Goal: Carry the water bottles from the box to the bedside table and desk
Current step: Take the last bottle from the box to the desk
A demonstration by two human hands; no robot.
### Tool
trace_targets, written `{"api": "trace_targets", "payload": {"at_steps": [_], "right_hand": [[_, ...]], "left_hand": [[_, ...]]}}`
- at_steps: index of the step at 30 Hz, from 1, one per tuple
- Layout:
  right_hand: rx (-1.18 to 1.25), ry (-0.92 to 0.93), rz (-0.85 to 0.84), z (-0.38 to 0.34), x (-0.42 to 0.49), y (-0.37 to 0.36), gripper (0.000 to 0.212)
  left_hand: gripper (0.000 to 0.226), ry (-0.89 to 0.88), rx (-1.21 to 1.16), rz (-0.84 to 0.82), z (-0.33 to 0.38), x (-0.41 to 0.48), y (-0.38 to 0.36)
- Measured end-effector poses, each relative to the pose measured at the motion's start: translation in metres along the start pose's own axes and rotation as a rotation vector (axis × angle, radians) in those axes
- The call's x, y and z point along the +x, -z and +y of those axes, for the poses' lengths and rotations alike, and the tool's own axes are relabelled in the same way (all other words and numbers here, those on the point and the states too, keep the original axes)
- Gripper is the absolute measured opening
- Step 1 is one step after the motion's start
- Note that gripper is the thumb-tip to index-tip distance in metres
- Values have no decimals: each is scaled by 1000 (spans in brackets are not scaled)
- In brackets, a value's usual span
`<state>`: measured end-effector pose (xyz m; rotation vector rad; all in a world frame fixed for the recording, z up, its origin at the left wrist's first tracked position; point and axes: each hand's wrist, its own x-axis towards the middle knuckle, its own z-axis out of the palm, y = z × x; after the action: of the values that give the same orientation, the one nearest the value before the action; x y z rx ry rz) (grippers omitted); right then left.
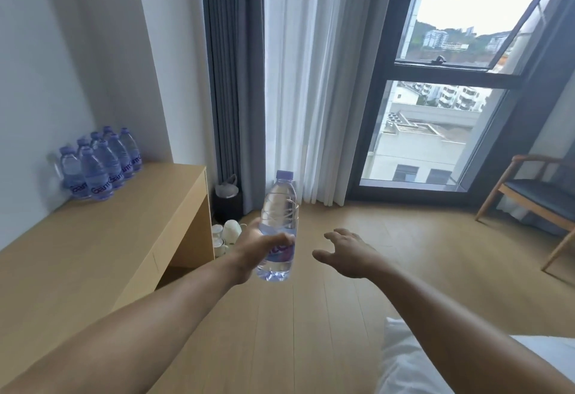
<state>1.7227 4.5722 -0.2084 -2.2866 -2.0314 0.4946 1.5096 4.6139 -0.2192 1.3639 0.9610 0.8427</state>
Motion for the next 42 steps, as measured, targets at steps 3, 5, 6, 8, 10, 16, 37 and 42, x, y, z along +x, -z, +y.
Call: {"api": "trace_targets", "payload": {"at_steps": [3,5,6,8,10,16,37,42], "right_hand": [[10,42,5,10,60,16,76],[7,68,9,17,100,31,76],[5,77,5,19,120,39,76],[-7,105,-1,21,156,52,76],[-26,137,0,20,192,66,76],[-54,241,-50,-11,292,84,75],[-36,564,-107,-238,607,118,65],[56,791,-209,-301,665,119,52]], "left_hand": [[69,33,-10,79,-3,60,10],[77,61,-29,136,-3,97,15],[76,70,-35,159,-2,113,18],[76,71,-54,180,5,140,21],[77,65,-72,202,8,167,28],[75,76,-75,262,13,236,68],[70,61,-44,564,4,434,307],[30,94,-18,725,-1,460,353]]}}
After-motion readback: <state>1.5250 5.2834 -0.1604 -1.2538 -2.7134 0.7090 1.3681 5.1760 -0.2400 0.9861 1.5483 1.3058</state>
